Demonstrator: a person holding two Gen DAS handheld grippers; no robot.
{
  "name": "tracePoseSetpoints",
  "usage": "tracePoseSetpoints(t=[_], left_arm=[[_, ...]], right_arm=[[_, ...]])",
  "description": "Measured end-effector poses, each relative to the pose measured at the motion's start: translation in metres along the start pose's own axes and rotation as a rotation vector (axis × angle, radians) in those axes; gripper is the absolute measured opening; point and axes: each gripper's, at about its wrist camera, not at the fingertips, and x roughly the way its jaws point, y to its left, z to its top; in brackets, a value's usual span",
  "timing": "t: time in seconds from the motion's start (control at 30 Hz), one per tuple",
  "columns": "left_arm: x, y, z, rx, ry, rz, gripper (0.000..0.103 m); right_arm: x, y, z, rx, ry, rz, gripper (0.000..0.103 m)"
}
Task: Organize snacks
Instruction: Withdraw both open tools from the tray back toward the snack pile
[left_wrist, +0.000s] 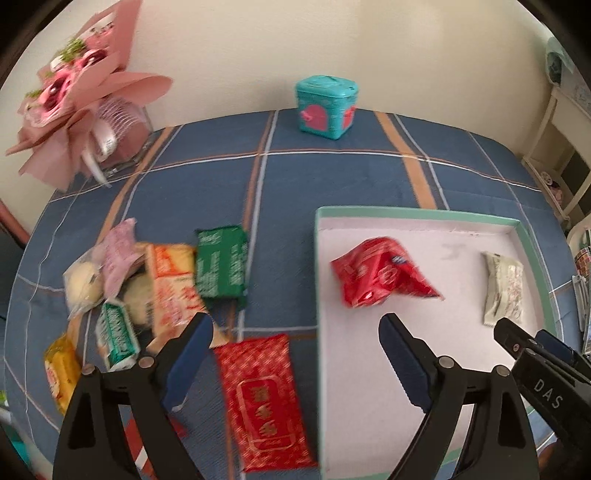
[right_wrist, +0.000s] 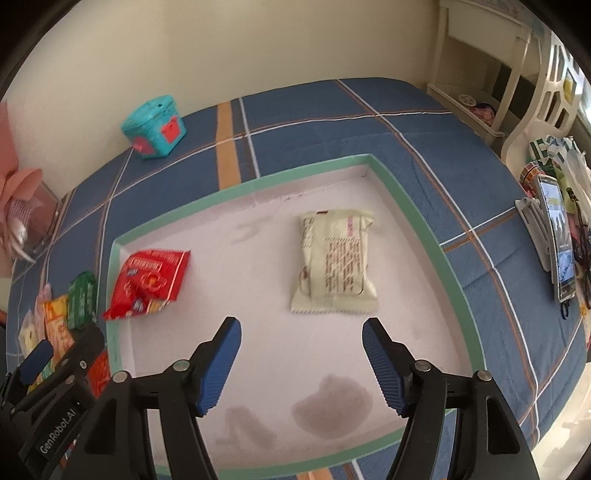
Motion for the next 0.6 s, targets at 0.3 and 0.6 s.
tracePoseSetpoints(t=[0.3, 0.6], left_arm=[[-0.010, 0.032, -0.027, -0.058, 0.001, 0.041, 0.098], [-0.020, 0.061, -0.057, -0.139, 0.021, 0.067, 0.098]], right_arm=[[-0.011, 0.018, -0.027, -0.058, 0.003, 0.029, 0.084], [-0.019, 0.024, -0.048, -0.088, 0.007, 0.051, 0.103]])
